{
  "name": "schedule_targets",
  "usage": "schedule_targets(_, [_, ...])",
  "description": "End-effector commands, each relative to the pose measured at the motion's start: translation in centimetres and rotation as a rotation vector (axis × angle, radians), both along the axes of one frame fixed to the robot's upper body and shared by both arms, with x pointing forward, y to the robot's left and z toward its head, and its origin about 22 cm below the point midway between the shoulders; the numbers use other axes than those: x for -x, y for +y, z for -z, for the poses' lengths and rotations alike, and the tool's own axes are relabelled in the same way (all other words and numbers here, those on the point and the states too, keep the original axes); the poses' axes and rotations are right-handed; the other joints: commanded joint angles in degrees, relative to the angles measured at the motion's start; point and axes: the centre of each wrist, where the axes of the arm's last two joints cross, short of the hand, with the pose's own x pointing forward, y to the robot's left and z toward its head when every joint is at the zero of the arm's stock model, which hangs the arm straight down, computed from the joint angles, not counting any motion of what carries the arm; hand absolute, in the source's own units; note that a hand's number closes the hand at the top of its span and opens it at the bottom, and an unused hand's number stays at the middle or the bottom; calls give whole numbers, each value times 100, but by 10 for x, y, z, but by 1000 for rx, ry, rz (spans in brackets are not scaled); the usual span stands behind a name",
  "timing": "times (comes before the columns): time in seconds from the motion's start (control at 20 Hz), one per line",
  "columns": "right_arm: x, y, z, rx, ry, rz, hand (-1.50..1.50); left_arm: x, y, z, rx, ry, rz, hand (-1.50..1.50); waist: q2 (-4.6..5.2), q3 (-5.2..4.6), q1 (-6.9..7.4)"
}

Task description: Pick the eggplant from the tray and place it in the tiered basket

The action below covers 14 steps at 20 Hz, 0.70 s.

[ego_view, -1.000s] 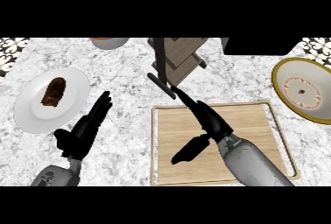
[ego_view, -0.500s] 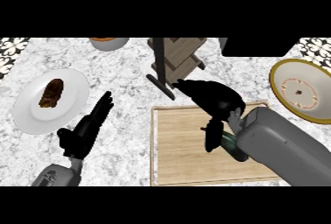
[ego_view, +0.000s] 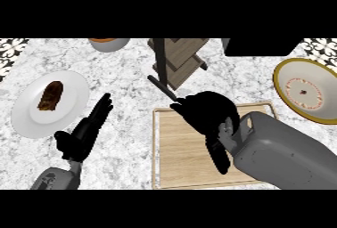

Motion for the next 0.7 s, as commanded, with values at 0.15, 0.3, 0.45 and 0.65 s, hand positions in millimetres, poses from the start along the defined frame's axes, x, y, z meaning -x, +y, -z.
schedule_targets(0.15, [8, 1, 8, 152, -34, 82, -150, 3, -3, -7, 9, -6, 18, 0, 26, 14, 51])
schedule_targets(0.3, [18, -4, 8, 98, -130, 124, -150, -18, -2, -16, 4, -4, 0, 0, 35, 15, -2])
schedule_targets(0.45, [30, -6, 26, 248, -137, 97, -150, -4, -15, -3, -1, -2, 9, 0, 18, 12, -16])
schedule_targets(0.65, [18, -14, 48, 294, -101, 170, -150, 4, 1, -2, -23, -13, -14, 0, 32, 13, 57])
